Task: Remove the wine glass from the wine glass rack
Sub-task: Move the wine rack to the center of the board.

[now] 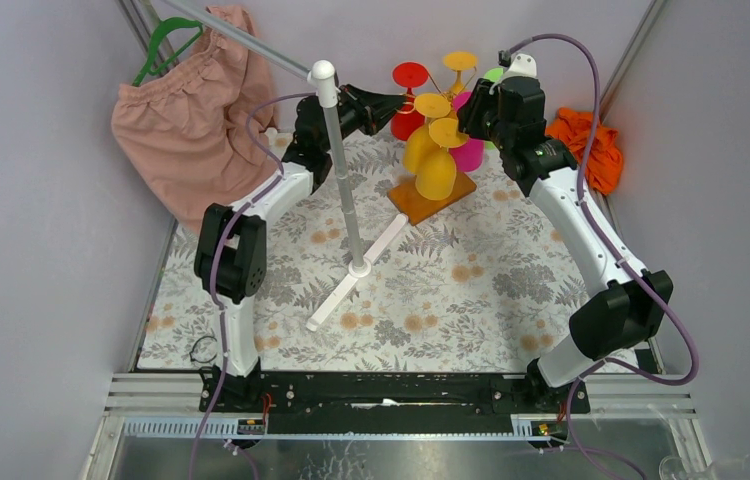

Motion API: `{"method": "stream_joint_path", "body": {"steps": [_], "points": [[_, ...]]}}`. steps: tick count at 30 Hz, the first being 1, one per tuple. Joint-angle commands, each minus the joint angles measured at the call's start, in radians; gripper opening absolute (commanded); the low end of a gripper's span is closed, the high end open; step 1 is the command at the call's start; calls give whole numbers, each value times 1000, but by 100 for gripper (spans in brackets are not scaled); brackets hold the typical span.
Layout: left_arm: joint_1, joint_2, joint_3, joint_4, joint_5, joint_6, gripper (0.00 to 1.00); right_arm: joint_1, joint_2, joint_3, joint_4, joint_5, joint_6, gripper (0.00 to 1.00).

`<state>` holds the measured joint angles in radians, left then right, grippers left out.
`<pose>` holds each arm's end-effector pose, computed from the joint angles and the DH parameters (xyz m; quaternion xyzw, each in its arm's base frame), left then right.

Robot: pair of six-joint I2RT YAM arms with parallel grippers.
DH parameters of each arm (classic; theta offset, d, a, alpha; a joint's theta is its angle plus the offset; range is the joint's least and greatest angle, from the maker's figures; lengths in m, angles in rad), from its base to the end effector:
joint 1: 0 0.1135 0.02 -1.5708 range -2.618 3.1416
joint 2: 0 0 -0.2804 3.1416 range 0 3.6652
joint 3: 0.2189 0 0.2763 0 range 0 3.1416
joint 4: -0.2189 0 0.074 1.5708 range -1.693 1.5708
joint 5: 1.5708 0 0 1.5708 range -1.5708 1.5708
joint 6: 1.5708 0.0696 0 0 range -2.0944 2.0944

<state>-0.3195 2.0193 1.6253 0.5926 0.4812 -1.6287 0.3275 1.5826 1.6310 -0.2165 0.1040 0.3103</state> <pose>0.5089 -0.2023 0.3448 -0.2283 0.6003 -0.7064 0.2974 0.4104 0.1318 0.4429 0.0270 0.7632 0.1643 0.6243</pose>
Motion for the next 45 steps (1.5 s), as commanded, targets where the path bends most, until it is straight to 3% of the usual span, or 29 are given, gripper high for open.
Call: {"method": "stream_joint_path", "body": {"steps": [1, 19, 30, 32, 38, 41, 45], "points": [[15, 40, 47, -17, 16, 37, 11, -5, -32, -18, -14, 66, -15, 38], [98, 187, 211, -22, 87, 50, 10, -5, -22, -27, -10, 66, -10, 39], [115, 298, 395, -65, 120, 54, 12, -5, -18, -27, -13, 62, -7, 39], [117, 296, 391, -68, 120, 59, 16, -5, -20, -28, -14, 62, -7, 39], [119, 214, 256, -11, 133, 53, 47, -4, -24, -34, -15, 57, -5, 39], [116, 151, 166, -1, 131, 67, 53, -4, -23, -34, -13, 47, 1, 39], [110, 73, 98, -26, 112, 103, 51, -5, -15, -31, -14, 40, 5, 38]]}}
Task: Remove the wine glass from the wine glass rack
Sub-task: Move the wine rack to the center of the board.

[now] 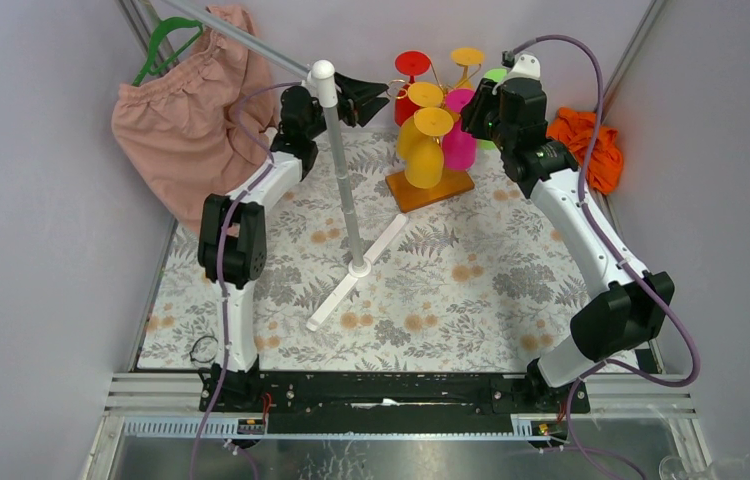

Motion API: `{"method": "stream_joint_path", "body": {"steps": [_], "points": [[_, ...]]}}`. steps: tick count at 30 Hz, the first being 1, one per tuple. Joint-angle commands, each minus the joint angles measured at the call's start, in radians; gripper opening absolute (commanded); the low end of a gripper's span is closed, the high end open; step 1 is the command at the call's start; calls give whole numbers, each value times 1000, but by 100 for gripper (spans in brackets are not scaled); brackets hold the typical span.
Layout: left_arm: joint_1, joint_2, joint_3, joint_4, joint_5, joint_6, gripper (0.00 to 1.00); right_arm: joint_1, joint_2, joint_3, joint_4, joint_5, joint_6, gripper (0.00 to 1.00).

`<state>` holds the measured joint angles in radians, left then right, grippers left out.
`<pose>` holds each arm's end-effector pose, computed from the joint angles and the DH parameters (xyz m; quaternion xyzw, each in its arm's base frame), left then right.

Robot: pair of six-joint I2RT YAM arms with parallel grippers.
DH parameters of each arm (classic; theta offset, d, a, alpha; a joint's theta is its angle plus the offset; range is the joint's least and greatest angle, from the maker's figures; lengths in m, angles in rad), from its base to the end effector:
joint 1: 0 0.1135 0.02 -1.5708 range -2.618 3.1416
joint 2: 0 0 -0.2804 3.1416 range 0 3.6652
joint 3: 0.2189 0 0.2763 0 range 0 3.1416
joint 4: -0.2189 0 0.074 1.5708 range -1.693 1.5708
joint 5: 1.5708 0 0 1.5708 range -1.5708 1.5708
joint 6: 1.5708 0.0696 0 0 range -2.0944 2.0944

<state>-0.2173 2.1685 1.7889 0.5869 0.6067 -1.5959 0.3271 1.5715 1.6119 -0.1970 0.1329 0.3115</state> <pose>0.5567 -0.1636 0.3281 -0.2035 0.6116 -0.6995 0.3086 0.4087 0.1289 0.4424 0.0372 0.7589 0.1555 0.6313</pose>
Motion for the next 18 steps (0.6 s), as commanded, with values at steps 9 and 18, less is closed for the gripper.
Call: {"method": "stream_joint_path", "body": {"steps": [9, 18], "points": [[-51, -145, -86, -62, -27, 136, 50, -4, -5, -11, -35, 15, 6, 38], [-96, -113, -50, -90, -17, 146, 49, -5, -45, -51, -3, 35, 3, 38]]}}
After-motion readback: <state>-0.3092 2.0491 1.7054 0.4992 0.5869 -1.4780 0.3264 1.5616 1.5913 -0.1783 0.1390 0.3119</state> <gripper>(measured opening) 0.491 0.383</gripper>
